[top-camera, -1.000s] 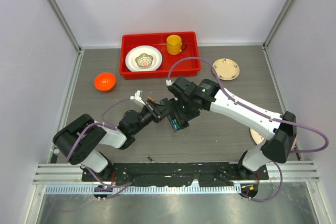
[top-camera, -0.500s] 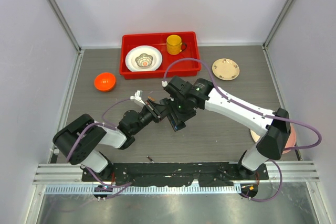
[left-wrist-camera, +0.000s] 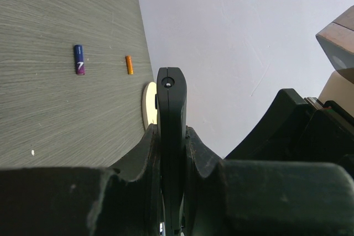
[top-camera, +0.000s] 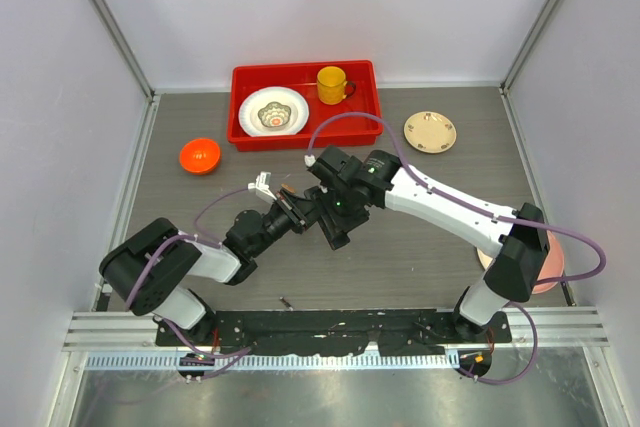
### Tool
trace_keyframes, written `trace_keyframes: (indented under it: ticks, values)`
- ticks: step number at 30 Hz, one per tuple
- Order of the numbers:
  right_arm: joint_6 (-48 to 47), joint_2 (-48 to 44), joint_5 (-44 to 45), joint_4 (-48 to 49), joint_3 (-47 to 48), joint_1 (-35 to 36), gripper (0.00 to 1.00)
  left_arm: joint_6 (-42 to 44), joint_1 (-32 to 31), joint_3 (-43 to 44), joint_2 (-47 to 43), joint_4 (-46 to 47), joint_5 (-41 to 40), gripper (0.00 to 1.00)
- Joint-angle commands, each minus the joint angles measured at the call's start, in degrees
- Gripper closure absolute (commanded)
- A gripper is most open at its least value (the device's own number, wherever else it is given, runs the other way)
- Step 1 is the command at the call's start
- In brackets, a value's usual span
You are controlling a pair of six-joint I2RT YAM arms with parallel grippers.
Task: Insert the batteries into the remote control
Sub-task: Load the battery cover into the remote control.
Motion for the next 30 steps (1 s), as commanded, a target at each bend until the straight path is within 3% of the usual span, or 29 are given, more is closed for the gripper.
trace_keyframes:
  ticks: [1,30]
  values:
    - [-0.18,-0.31,-0.17,1.11,-0.21,0.35,0.87,0.19,-0.26,1.55,-1.68,13.34,0.13,1.00]
    - [0.26,-1.37,0.00,2.96,-3.11,0.35,0.87,-0.43,-0.87,1.98,-1.15,15.10,1.18,1.00]
